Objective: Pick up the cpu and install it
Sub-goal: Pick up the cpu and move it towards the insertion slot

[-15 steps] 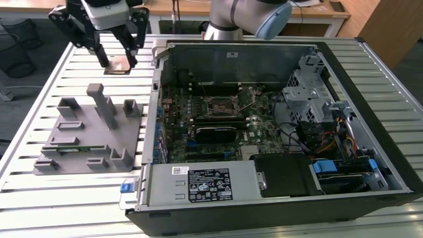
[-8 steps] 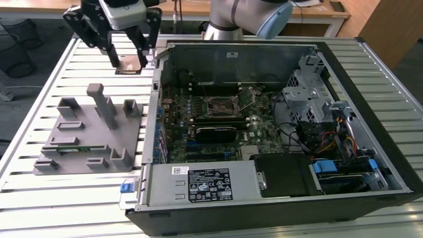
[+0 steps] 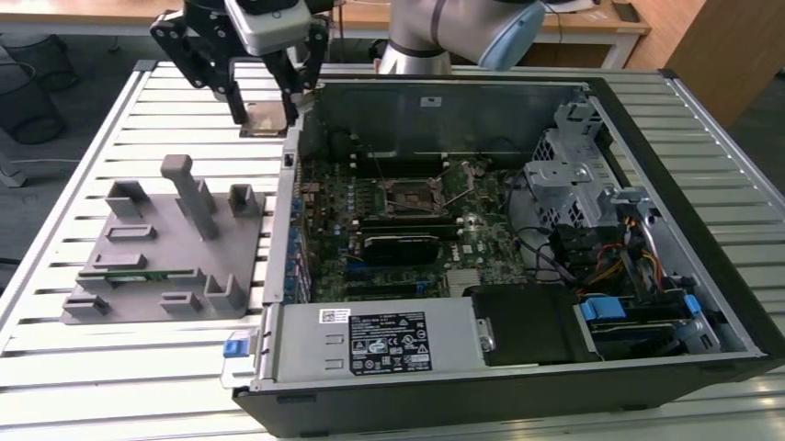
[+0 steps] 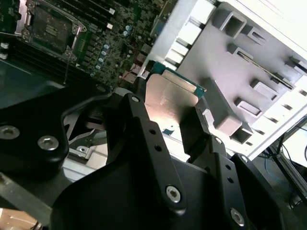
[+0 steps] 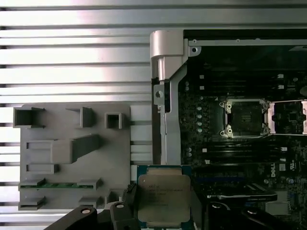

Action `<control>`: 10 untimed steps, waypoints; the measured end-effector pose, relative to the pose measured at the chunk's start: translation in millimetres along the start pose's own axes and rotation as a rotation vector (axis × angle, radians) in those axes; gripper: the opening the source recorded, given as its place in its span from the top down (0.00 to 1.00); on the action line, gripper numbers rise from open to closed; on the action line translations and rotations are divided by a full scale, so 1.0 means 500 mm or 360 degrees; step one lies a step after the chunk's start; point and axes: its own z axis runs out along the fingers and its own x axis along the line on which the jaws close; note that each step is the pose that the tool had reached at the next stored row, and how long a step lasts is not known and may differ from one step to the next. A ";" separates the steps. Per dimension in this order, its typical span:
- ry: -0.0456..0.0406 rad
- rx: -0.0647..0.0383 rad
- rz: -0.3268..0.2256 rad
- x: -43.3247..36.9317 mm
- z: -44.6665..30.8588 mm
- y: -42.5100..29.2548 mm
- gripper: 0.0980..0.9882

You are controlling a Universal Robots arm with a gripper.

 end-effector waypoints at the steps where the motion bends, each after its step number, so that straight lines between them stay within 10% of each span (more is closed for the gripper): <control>1: 0.0000 0.0000 0.0000 -0.008 0.000 0.001 0.52; 10: 0.0001 0.0000 0.0000 -0.076 0.003 0.011 0.52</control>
